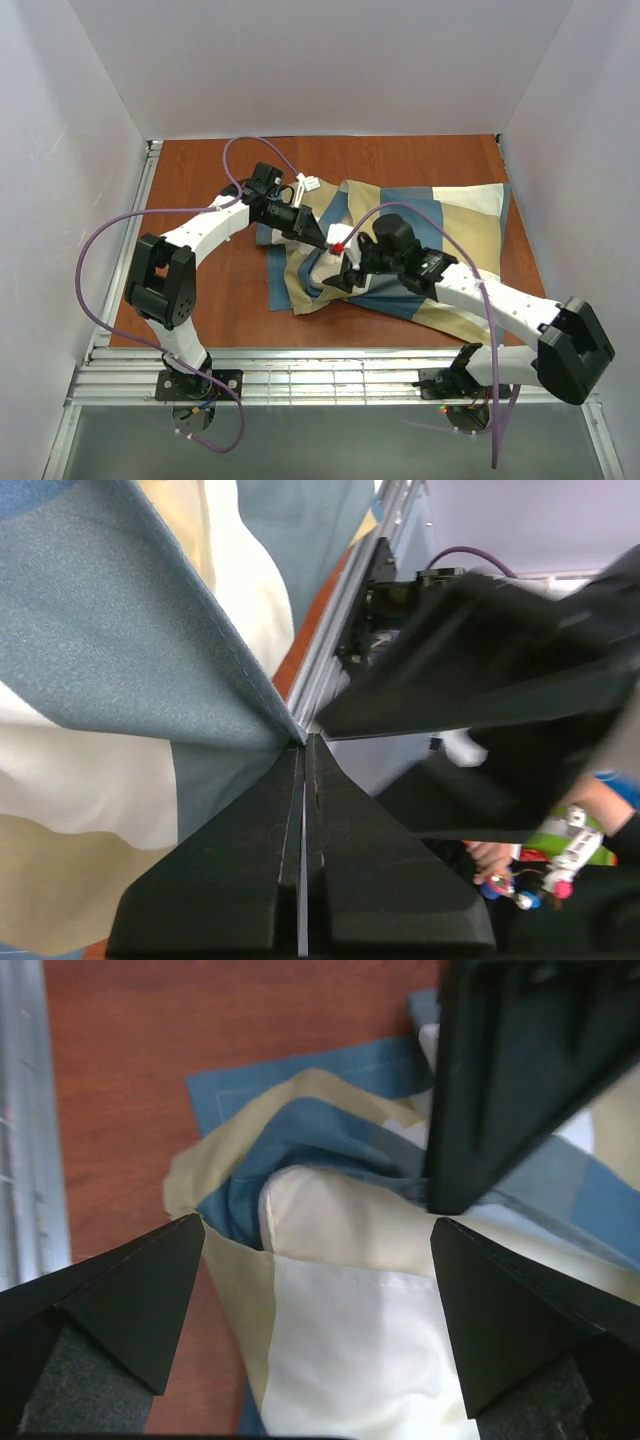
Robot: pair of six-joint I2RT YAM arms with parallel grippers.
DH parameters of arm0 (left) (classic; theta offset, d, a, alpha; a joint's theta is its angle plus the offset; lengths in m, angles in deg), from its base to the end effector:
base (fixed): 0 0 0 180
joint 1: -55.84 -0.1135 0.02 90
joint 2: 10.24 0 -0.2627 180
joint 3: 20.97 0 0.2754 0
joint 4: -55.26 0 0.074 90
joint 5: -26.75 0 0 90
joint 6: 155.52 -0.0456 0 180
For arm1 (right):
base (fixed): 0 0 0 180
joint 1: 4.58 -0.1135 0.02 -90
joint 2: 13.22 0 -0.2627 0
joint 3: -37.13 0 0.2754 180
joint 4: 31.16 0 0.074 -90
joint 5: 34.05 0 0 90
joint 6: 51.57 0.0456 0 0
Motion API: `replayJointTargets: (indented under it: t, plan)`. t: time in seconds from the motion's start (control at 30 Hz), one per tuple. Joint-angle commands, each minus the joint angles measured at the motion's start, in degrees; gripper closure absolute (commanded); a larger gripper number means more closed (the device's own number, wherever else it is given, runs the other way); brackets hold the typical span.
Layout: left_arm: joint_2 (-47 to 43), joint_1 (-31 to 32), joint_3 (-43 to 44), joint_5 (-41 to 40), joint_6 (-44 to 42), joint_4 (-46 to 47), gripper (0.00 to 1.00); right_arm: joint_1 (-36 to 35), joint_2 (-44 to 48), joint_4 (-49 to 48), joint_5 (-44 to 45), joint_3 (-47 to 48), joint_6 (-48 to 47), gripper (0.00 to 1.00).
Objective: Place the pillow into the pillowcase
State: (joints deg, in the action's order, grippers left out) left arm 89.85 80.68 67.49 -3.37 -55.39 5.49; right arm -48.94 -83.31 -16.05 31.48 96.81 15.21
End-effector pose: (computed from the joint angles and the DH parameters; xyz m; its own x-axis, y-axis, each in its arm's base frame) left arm 0.3302 -0.1963 0.2316 -0.8875 0.3136 -0.3377 0.4373 0.3419 -0.8318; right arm 0.2053 0.2272 0.2610 0.0732 -0.4303 -0.8997 -0.9519 0.2391 -0.1918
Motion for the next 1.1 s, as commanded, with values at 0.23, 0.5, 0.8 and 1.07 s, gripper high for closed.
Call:
replayJointTargets:
  t: [0.23, 0.5, 0.8, 1.07]
  plan:
    - [-4.5, -3.0, -2.8, 7.4, 4.4, -0.1, 1.0, -7.0, -9.9, -23.8, 27.8, -6.7, -12.6, 0.14]
    - [-6.2, -3.7, -6.9, 10.5, 6.0, 1.1, 1.0, -7.2, -18.7, -28.9, 33.7, -7.0, -16.5, 0.5]
    - [-6.9, -3.8, -6.4, 15.9, -2.7, -11.6, 1.0, -4.4, -24.6, -31.8, 47.7, -1.0, -10.6, 0.99]
    - [-2.2, -3.4, 3.6, 23.5, 9.8, -2.4, 1.0, -8.0, -19.4, -31.8, 37.2, -7.5, -10.4, 0.99]
